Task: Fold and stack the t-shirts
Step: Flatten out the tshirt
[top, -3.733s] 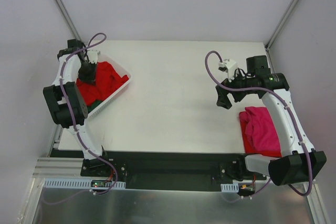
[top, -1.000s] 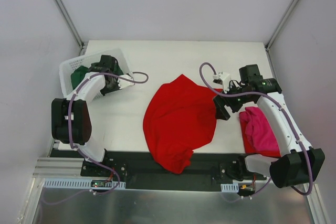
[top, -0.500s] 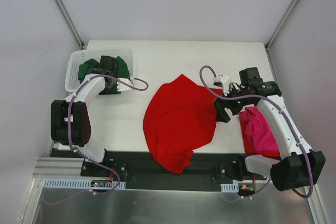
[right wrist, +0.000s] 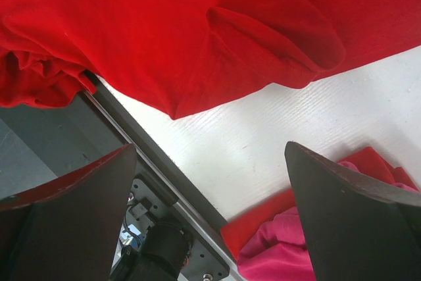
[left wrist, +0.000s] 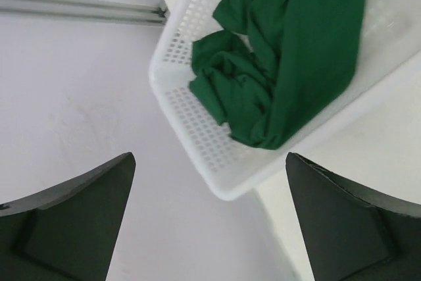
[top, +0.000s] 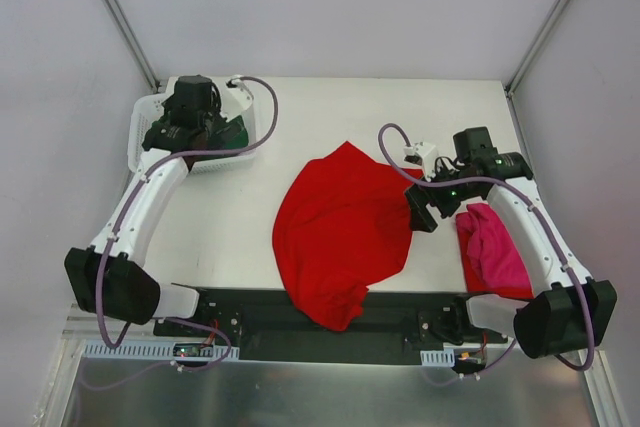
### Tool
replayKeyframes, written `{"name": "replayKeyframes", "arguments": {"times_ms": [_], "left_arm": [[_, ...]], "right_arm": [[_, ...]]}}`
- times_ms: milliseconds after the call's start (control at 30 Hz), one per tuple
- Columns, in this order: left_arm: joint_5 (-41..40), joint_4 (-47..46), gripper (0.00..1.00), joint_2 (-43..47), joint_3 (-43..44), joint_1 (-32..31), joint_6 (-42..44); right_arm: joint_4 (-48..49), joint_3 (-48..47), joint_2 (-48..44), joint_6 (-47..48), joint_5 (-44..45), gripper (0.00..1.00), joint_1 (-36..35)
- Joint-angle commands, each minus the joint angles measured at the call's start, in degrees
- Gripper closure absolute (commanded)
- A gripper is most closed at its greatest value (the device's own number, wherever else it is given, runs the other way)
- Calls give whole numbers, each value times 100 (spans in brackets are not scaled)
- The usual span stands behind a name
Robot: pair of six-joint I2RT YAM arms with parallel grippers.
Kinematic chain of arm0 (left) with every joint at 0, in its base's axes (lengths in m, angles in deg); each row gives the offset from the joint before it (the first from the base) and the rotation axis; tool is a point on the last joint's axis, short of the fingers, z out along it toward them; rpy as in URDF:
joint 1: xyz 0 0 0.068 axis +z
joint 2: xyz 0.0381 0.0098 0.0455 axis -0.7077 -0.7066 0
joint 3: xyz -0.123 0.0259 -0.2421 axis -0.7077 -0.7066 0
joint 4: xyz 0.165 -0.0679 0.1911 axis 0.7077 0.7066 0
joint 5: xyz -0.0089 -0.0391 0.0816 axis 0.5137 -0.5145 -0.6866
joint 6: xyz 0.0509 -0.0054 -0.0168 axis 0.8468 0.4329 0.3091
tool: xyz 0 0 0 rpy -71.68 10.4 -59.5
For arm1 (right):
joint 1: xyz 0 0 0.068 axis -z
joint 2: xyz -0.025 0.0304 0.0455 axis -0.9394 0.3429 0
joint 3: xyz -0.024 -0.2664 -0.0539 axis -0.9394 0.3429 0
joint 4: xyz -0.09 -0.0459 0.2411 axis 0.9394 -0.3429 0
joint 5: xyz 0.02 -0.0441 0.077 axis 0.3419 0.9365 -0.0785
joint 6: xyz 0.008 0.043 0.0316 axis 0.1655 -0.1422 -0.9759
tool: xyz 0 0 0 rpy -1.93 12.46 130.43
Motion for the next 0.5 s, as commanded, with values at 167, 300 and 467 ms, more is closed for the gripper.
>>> {"name": "replayKeyframes", "arguments": {"times_ms": [167,300,467], "left_arm": [[1262,2025,1,11,-600,235,-4557],[2185,2341,1,-612,-548,692,-5401],[2083,2316,4,-1176,-188,940,-5746]], "right_arm": [[49,-68,108,42,-134,0,-16],[49,-51,126,33,-152,0,-16],[14,-16,65,50,-126,0,-16]]}}
